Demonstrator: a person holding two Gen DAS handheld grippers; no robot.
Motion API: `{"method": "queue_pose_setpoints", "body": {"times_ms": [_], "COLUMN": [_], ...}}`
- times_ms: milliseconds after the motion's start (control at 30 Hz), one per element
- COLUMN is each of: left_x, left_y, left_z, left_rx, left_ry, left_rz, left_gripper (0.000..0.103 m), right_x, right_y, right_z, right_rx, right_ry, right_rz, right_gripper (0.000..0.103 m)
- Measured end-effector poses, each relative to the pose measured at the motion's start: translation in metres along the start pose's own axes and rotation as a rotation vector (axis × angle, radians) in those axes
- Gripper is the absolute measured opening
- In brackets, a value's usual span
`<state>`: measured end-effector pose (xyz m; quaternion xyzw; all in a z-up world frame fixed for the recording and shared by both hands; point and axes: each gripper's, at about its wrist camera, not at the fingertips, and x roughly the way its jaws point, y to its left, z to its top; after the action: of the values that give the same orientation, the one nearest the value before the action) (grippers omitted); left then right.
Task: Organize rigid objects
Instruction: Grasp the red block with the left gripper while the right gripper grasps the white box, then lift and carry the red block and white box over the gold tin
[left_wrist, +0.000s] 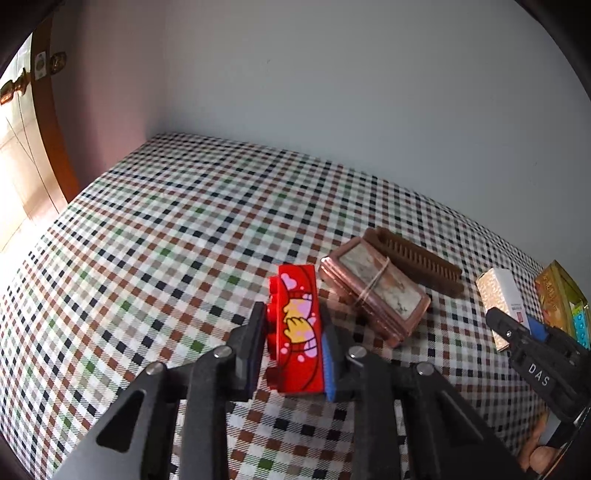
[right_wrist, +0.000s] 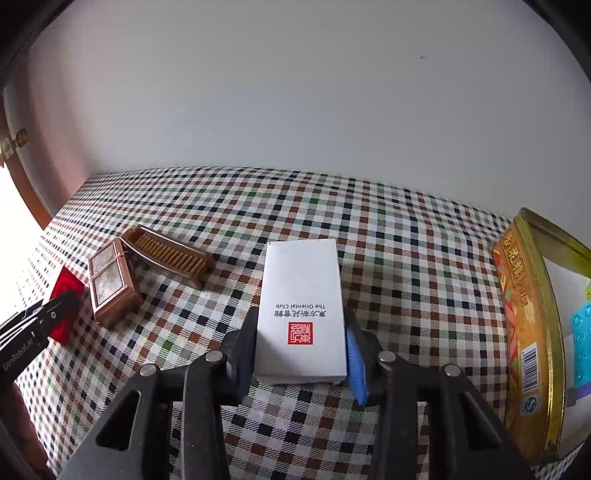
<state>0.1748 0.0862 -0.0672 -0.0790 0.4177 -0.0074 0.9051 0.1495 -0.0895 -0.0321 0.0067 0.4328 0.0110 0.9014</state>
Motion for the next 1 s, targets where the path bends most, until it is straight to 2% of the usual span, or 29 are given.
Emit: {"method": "queue_pose_setpoints", "body": {"times_ms": [167, 267, 333, 433, 567, 700, 800, 1000], "left_x": [0.009, -0.004, -0.015, -0.027, -0.040, -0.048, -0.053, -0.059], "left_y": [0.002, 0.001, -0.007, -0.018, -0.027, -0.035, -0.040, -0.045], "left_z": [0.005, 0.005, 0.004, 0.001, -0.005, -0.010, -0.014, -0.026], "left_rx": [-0.015, -0.003, 0.031, 0.064, 0.091, 0.093, 0.095, 0.069], "left_ry": [-0.008, -0.076, -0.146, -0.220, -0.276, -0.315, -0.342, -0.345], "left_rz": [-0.014, 0.024, 0.056, 0.052, 0.019, 0.012, 0.005, 0.018], "left_gripper": [0.021, 0.021, 0.021, 0.021, 0.021, 0.021, 0.021, 0.021], "right_x": [0.004, -0.001, -0.012, -0.037, -0.063, -0.083, -0.089, -0.093], "right_y": [0.002, 0.002, 0.003, 0.007, 0.005, -0.004, -0.010, -0.019], "right_z": [0.000, -0.001, -0.003, -0.009, -0.022, -0.034, -0.039, -0.043], "right_rx": [-0.002, -0.004, -0.011, -0.035, -0.030, -0.002, 0.016, 0.066], "right_ry": [-0.004, -0.024, -0.078, -0.203, -0.326, -0.405, -0.425, -0.421], "right_rz": [0.031, 0.029, 0.024, 0.002, -0.004, 0.034, 0.052, 0.118], "right_gripper": [0.043, 0.043, 0.043, 0.043, 0.043, 0.043, 0.043, 0.043]}}
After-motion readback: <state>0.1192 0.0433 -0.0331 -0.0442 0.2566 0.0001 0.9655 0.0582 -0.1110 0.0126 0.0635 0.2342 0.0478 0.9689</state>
